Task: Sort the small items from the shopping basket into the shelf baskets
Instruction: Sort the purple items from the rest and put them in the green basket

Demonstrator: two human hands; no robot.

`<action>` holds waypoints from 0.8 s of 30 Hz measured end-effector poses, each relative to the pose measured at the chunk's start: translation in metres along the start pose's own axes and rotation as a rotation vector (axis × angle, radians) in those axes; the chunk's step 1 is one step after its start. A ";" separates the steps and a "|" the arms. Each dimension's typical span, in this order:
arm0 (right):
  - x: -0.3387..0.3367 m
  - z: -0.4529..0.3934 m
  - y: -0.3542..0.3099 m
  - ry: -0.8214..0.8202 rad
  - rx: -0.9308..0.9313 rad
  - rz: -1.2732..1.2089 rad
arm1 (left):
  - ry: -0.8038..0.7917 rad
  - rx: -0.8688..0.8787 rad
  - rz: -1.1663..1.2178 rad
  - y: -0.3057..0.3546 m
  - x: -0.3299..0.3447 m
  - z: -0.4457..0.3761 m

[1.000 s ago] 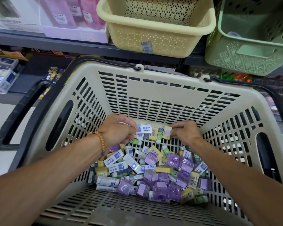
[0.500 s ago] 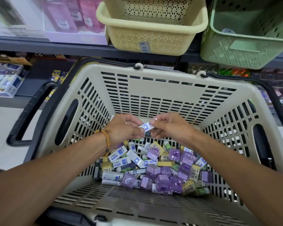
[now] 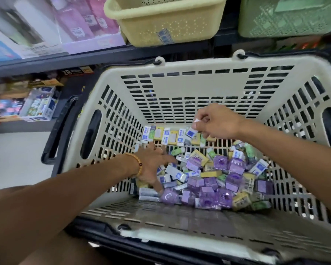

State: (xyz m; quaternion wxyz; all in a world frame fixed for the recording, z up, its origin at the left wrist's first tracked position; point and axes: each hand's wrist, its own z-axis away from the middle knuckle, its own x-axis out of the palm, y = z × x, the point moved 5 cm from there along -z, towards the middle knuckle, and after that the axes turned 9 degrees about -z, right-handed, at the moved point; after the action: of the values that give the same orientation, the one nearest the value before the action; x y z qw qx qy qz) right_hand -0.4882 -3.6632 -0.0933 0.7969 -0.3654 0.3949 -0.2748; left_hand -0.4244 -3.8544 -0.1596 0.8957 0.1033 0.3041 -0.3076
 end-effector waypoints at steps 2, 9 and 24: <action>-0.008 -0.003 0.002 0.016 -0.005 -0.005 | -0.028 -0.034 0.017 0.006 0.001 -0.001; -0.033 -0.005 0.021 0.075 0.036 -0.017 | 0.023 -0.033 0.063 0.033 -0.008 -0.011; -0.025 0.002 0.019 0.029 0.009 0.051 | -0.050 0.137 -0.009 0.061 -0.006 -0.013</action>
State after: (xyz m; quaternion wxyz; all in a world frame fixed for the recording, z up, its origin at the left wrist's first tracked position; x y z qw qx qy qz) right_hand -0.4973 -3.6335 -0.0972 0.7996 -0.3477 0.4142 -0.2612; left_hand -0.3967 -3.7982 -0.1666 0.8925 0.1554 0.2601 -0.3342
